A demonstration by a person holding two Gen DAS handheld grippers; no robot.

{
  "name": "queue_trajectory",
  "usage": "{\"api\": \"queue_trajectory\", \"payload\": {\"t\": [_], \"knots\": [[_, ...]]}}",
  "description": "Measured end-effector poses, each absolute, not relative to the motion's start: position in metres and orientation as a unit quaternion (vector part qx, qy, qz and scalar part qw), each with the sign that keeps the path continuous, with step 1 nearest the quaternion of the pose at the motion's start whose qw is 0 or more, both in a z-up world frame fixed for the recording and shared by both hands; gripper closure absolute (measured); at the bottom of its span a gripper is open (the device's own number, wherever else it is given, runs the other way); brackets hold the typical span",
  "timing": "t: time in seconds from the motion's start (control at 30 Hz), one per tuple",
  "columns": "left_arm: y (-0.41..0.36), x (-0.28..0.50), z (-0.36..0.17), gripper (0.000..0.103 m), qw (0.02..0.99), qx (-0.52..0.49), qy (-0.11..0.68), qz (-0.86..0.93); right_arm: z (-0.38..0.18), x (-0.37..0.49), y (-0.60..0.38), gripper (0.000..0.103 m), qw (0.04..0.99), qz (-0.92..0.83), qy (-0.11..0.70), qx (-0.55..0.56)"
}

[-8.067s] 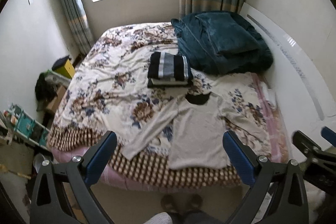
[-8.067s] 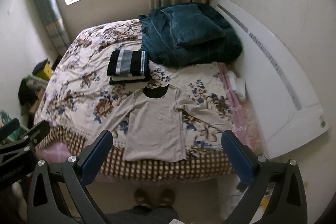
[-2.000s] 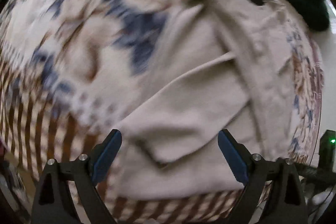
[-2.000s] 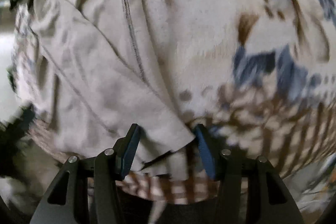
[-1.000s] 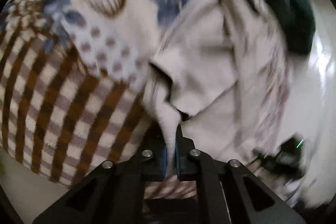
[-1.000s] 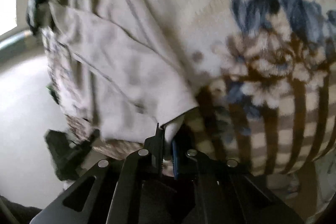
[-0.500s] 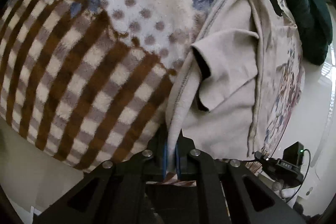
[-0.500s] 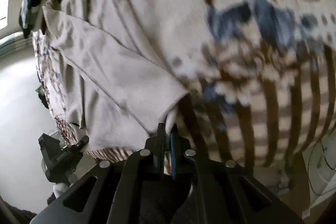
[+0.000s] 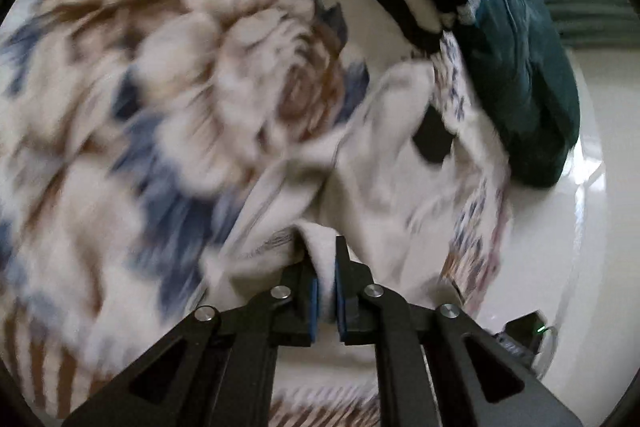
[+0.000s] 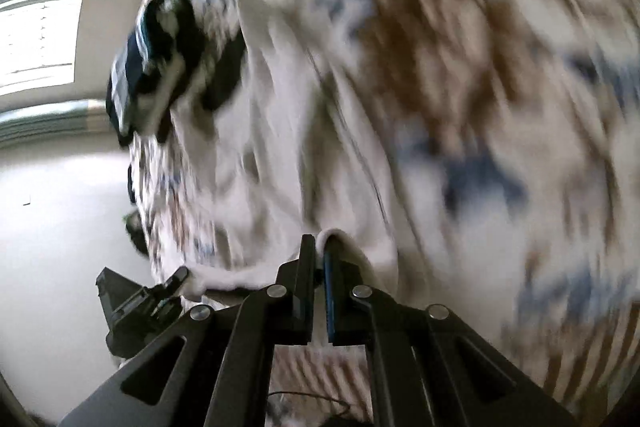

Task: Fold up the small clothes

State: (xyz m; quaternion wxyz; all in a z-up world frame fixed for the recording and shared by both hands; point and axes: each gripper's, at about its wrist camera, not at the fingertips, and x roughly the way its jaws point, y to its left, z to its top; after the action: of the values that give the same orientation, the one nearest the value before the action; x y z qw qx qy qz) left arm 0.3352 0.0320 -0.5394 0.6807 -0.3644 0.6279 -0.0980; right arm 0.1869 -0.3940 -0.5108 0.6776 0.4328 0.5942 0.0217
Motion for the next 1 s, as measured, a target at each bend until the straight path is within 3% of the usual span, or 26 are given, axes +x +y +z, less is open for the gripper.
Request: {"api": "queue_trajectory", "payload": {"t": [0.07,0.13,0.17,0.2,0.5,0.6,0.77,1.0], "knots": [[0.042,0.347,-0.547,0.090,0.667,-0.406,0.617,-0.095,-0.521,0.203,-0.405,0.090,0.666,0.001,0.605,0.436],[0.052,0.346,-0.539,0.071,0.682,-0.421,0.591,-0.094,-0.519,0.204,-0.410,0.062,0.671,-0.006,0.598,0.438],[0.057,0.344,-0.534,0.053,0.695,-0.413,0.583,-0.088,-0.511,0.202,-0.412,0.057,0.691,-0.013,0.591,0.416],[0.060,0.343,-0.531,0.043,0.703,-0.406,0.578,-0.084,-0.506,0.201,-0.410,0.051,0.702,-0.018,0.593,0.394],[0.022,0.365,-0.568,0.043,0.730,-0.164,0.662,-0.033,-0.547,0.218,-0.384,0.049,0.694,-0.023,0.642,0.326],[0.014,0.391,-0.552,0.043,0.747,-0.186,0.636,-0.052,-0.549,0.234,-0.369,0.049,0.703,-0.049,0.668,0.238],[-0.036,0.454,-0.525,0.043,0.766,-0.134,0.614,-0.136,-0.511,0.280,-0.367,0.049,0.735,-0.037,0.619,0.273],[-0.101,0.528,-0.567,0.044,0.731,-0.034,0.655,-0.189,-0.514,0.405,-0.362,0.049,0.761,-0.062,0.600,0.239]]}}
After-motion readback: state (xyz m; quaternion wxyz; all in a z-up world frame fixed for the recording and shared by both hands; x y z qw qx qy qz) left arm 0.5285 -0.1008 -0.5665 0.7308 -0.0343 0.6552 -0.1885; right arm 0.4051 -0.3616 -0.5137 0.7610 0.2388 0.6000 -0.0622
